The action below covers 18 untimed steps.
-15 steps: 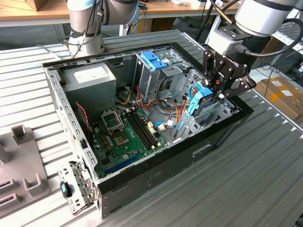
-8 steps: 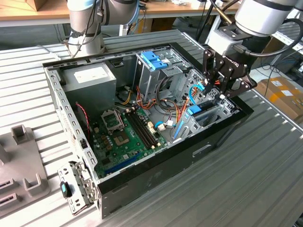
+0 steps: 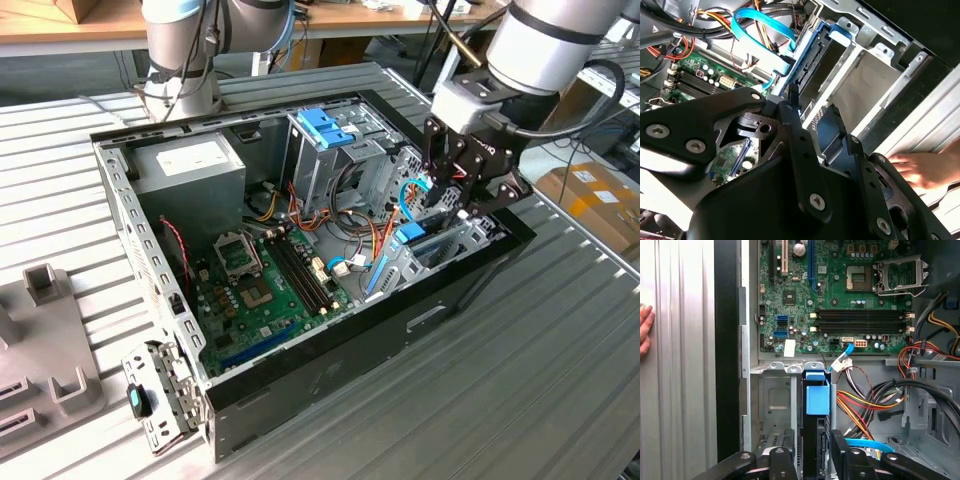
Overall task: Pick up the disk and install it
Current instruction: 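Insert the disk into the insertion slot, then insert the first disk wire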
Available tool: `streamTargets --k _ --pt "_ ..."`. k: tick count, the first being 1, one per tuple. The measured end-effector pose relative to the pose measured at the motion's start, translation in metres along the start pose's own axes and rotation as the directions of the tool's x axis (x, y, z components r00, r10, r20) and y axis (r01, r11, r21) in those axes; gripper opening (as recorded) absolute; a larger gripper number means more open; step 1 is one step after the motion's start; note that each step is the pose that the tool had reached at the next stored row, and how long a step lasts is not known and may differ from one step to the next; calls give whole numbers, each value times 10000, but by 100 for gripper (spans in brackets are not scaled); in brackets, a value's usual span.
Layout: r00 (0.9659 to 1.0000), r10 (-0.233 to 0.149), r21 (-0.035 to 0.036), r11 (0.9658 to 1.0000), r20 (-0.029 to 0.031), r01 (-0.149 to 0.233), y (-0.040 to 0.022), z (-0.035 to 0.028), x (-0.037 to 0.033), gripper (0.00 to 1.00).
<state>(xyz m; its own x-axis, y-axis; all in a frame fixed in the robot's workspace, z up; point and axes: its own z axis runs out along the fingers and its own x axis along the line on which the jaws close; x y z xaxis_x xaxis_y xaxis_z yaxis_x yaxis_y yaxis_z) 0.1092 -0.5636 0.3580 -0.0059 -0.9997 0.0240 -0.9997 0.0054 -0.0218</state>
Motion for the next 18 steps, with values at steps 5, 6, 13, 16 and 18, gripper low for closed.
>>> streamTargets --k 5,6,13,16,18 --pt "10000 -1 0 10000 -1 1 3 78 -42 43" --pt "10000 0 0 10000 -1 0 3 86 -42 43" --pt "10000 -1 0 10000 -1 1 3 90 -42 43" --pt "10000 0 0 10000 -1 0 3 90 -42 43" --pt "10000 -1 0 10000 0 1 3 91 -42 43"
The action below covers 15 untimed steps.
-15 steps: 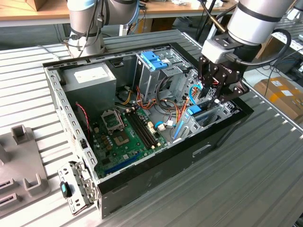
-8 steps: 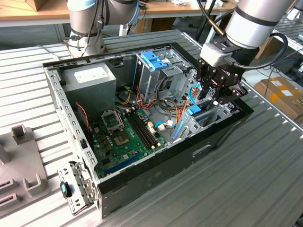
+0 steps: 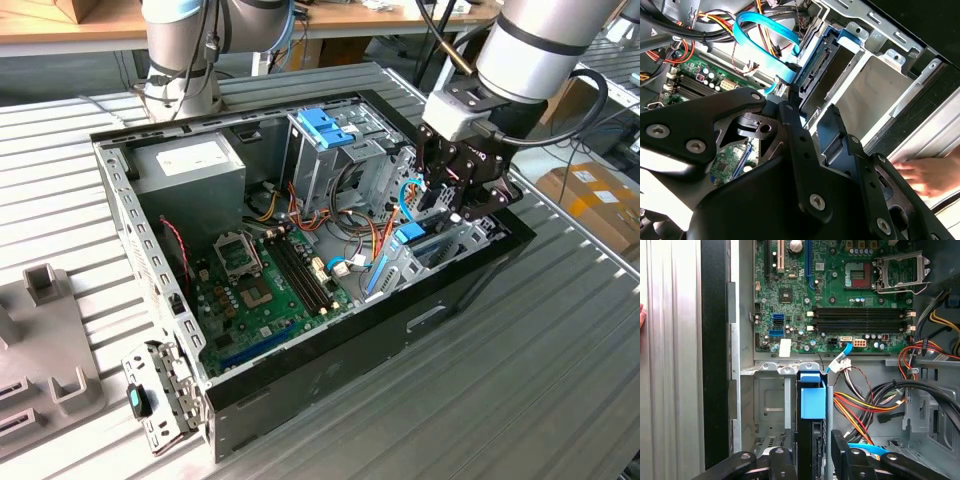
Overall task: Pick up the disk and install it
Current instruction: 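Insert the first disk wire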
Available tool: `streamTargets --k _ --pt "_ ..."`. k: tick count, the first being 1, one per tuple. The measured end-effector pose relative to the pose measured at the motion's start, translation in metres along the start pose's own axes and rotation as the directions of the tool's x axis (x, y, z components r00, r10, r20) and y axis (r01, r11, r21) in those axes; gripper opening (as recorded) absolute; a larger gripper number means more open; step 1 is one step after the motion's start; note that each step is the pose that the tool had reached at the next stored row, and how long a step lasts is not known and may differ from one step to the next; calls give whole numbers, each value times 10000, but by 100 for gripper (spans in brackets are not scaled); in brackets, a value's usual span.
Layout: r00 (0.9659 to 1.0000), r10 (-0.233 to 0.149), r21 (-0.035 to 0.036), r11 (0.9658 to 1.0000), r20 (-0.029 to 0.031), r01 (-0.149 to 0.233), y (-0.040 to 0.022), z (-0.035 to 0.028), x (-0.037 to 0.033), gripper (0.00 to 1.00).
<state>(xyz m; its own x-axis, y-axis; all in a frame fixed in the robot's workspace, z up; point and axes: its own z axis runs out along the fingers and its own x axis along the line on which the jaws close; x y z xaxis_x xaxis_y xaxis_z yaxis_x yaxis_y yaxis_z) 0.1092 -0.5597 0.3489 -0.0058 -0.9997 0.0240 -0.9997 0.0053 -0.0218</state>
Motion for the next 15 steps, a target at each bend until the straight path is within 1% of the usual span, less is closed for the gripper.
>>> streamTargets --k 3,7,10,15 --pt "10000 0 0 10000 1 0 0 -4 1 43" --pt "10000 0 0 10000 -1 0 -1 -48 -3 43" --pt "10000 0 0 10000 -1 0 -3 -116 -14 43" --pt "10000 0 0 10000 -13 0 -3 -155 -21 43"
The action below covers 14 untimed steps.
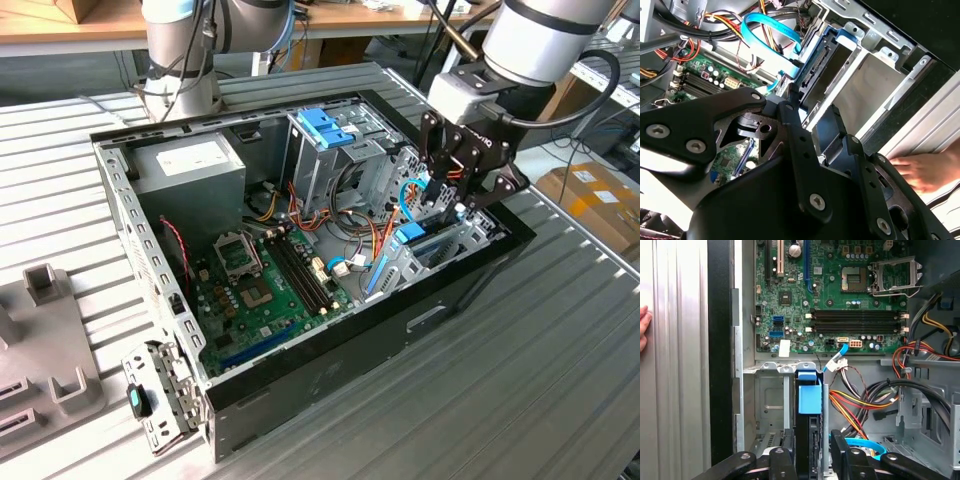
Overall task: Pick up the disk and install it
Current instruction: 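Insert the first disk wire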
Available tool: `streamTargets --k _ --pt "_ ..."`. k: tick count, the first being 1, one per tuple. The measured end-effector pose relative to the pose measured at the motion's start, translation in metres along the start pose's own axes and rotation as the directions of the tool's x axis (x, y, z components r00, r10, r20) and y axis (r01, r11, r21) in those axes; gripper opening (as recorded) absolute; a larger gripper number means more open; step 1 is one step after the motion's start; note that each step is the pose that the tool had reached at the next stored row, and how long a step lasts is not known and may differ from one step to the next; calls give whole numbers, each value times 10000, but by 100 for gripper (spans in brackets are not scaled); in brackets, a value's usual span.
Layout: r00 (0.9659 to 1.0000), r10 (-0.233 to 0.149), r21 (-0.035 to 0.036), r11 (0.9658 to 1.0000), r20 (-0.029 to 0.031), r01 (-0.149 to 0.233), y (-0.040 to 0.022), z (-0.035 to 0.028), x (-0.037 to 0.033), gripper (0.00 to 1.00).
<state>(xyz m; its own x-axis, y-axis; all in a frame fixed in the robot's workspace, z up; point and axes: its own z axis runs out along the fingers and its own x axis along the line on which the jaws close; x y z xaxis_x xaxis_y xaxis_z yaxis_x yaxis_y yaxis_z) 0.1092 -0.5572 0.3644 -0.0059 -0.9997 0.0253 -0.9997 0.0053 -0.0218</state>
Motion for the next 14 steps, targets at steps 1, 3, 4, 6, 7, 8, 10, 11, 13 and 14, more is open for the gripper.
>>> streamTargets --k 1,3,4,6,7,8,10,11,13,14 --pt "10000 0 0 10000 -1 0 0 -7 -1 43" --pt "10000 0 0 10000 0 0 0 -11 -1 43" --pt "10000 0 0 10000 0 0 0 -11 -1 43" --pt "10000 0 0 10000 -2 0 0 -12 -1 43" --pt "10000 0 0 10000 -3 0 0 -12 -1 43" --pt "10000 0 0 10000 -3 0 0 -12 -1 43" --pt "10000 0 0 10000 -3 0 0 -12 -1 43" --pt "10000 0 0 10000 -3 0 0 -12 -1 43" --pt "10000 0 0 10000 -4 0 0 -12 -1 43" --pt "10000 0 0 10000 -4 0 0 -12 -2 43"
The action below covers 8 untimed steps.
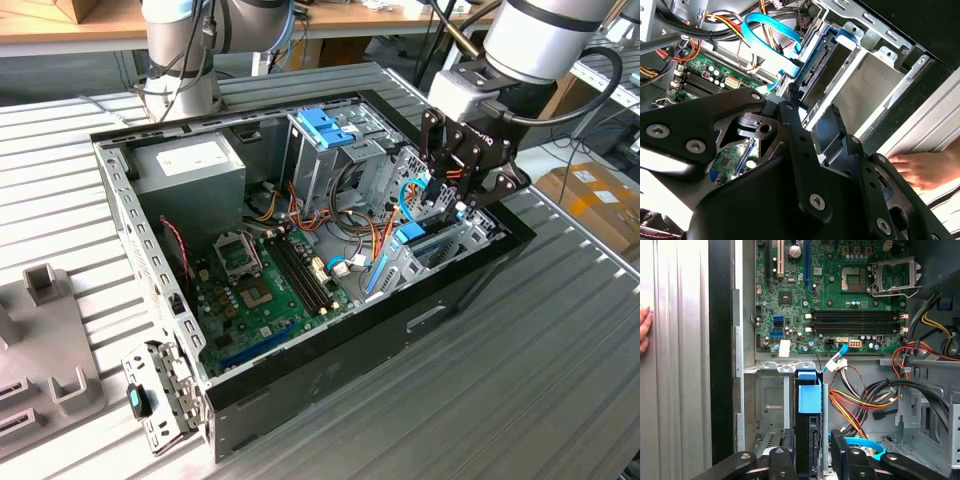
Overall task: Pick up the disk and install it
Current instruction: 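Insert the first disk wire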
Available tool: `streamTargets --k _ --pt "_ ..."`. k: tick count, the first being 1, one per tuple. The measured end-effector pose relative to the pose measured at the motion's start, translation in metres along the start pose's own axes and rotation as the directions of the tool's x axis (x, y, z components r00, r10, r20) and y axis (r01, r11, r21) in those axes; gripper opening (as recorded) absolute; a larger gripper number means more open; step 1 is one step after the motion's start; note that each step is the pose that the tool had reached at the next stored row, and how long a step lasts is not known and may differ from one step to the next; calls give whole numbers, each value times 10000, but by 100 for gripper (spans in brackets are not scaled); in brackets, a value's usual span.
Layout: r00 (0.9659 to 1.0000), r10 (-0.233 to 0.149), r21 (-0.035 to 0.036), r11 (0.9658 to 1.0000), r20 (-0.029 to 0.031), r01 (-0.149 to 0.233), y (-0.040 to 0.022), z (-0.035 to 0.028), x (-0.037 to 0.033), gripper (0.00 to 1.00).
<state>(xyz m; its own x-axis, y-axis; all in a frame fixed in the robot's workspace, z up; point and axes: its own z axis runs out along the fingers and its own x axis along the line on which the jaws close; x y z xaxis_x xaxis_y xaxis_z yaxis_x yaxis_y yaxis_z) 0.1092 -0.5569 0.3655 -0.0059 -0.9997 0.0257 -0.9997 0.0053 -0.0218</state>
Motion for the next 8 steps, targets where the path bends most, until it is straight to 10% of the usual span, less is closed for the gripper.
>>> streamTargets --k 8 --pt "10000 0 0 10000 -1 0 0 -1 -46 43"
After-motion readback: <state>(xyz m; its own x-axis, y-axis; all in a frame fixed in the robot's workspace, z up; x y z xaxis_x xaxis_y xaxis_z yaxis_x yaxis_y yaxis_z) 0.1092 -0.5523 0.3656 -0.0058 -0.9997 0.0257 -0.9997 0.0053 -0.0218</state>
